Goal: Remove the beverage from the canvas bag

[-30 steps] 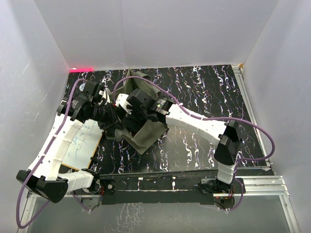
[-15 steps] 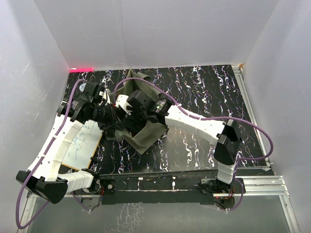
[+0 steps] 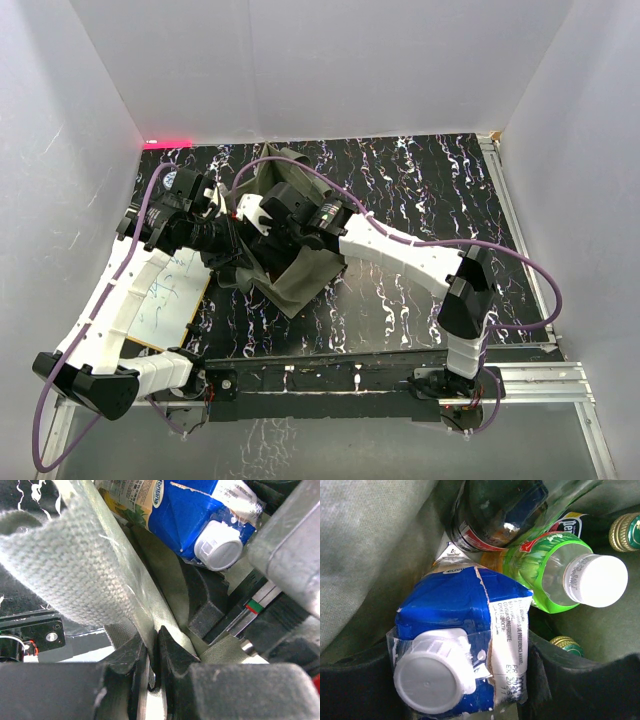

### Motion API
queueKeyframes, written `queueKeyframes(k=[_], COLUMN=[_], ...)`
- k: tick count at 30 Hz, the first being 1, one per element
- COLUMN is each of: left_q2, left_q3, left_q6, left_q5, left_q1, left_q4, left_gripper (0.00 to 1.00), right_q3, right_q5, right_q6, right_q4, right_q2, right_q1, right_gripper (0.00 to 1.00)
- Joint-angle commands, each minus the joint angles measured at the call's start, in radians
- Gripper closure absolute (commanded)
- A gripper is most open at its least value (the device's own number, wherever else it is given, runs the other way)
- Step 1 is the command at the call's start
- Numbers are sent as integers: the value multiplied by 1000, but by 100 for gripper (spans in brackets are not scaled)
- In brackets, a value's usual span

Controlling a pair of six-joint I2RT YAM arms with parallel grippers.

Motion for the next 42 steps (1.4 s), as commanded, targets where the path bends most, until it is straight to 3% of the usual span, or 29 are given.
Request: queueKeyframes(k=[1, 9, 23, 42], left_q2=[-27, -15, -4, 13], left_q3=[2, 5, 10, 15], left_q6=[23, 28, 29, 26], left_q5=[-12, -9, -11, -4], left_q1=[-2, -2, -2, -2], left_q4=[-32, -25, -9, 18], left_gripper=[90, 90, 90, 89], right_q3=[110, 111, 173, 347], right_q5=[0, 7, -3, 87], right_q6=[23, 51, 176, 485], right_q4=[52, 108, 137, 96], right_q2=[-34, -82, -138, -173], right_q1=[0, 0, -1, -2], right_gripper=[50, 68, 75, 80])
